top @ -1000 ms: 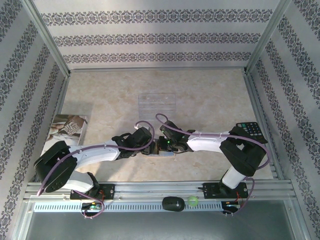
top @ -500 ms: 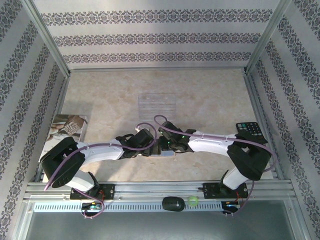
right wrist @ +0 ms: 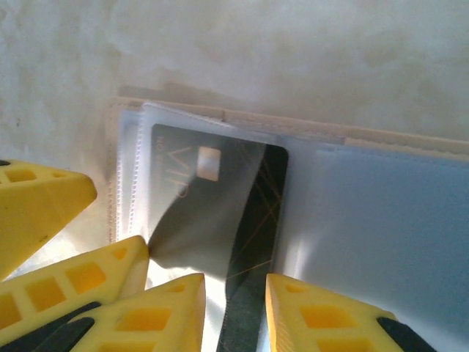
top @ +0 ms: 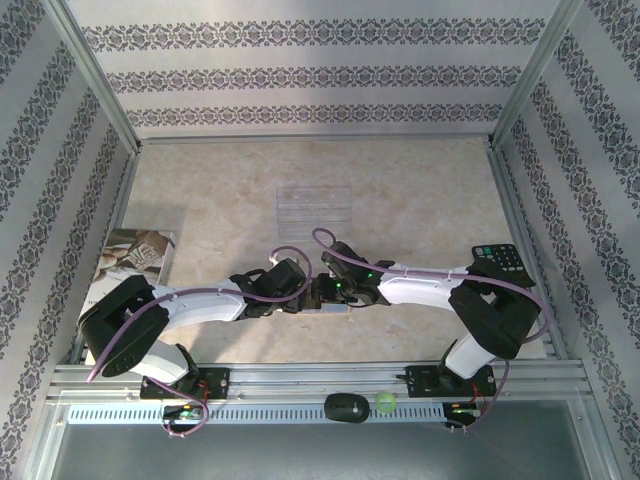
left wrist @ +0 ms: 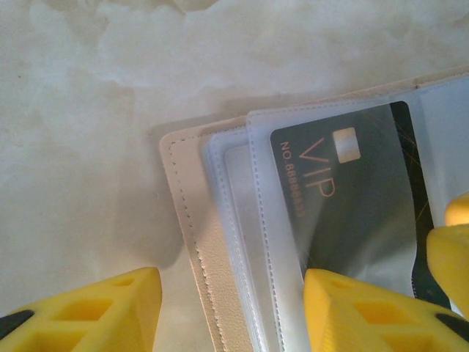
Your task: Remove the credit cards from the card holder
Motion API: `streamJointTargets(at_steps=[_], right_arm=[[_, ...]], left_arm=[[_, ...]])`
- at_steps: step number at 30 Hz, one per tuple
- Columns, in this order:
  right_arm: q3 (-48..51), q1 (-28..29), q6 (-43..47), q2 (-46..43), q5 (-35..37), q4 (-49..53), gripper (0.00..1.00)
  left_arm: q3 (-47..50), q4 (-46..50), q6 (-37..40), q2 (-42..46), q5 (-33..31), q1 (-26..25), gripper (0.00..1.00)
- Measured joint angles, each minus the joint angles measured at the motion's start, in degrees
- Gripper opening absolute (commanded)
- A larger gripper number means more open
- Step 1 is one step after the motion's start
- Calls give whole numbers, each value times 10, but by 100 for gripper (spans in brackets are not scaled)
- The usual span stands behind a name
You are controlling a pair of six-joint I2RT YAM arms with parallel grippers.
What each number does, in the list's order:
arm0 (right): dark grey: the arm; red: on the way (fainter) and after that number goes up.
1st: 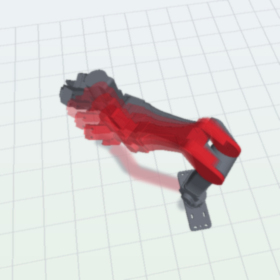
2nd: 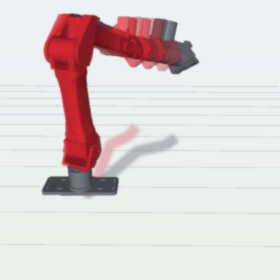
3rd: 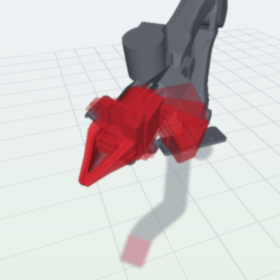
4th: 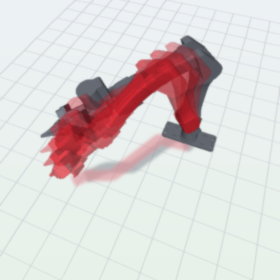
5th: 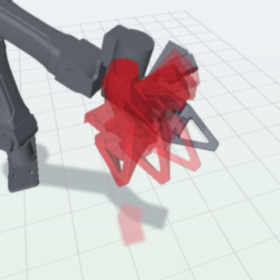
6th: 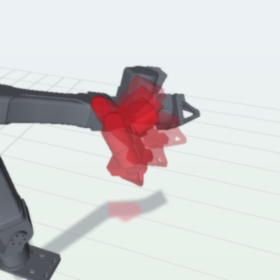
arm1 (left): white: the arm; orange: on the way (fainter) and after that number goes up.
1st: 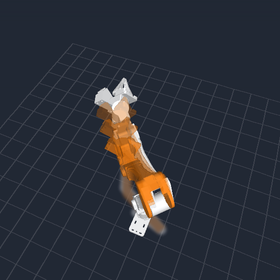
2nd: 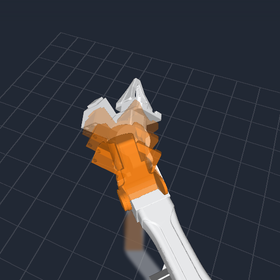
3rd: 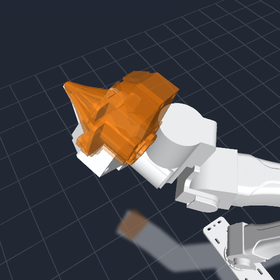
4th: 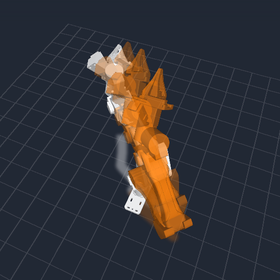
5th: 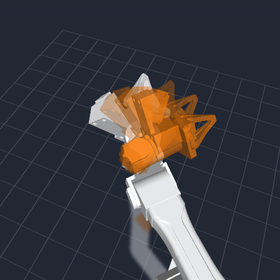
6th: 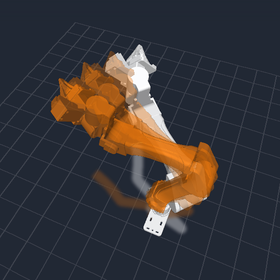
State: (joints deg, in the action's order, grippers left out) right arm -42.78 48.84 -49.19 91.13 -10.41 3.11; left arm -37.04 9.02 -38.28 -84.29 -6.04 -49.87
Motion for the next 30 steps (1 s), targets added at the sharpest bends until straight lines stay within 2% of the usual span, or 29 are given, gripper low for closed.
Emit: streamJointTargets(at_steps=[12, 18, 26, 30], right_arm=[[2, -7, -4, 19, -18, -10, 26], [2, -12, -4, 33, -44, -35, 25], [11, -25, -14, 32, -61, -50, 4], [31, -31, -20, 16, -64, -71, 0]], left_arm=[[8, -7, -10, 4, 6, 1, 54], [9, -10, -11, 3, 15, 1, 49], [9, -14, -12, 2, 21, 2, 50], [13, -16, -12, 5, 22, 5, 52]])
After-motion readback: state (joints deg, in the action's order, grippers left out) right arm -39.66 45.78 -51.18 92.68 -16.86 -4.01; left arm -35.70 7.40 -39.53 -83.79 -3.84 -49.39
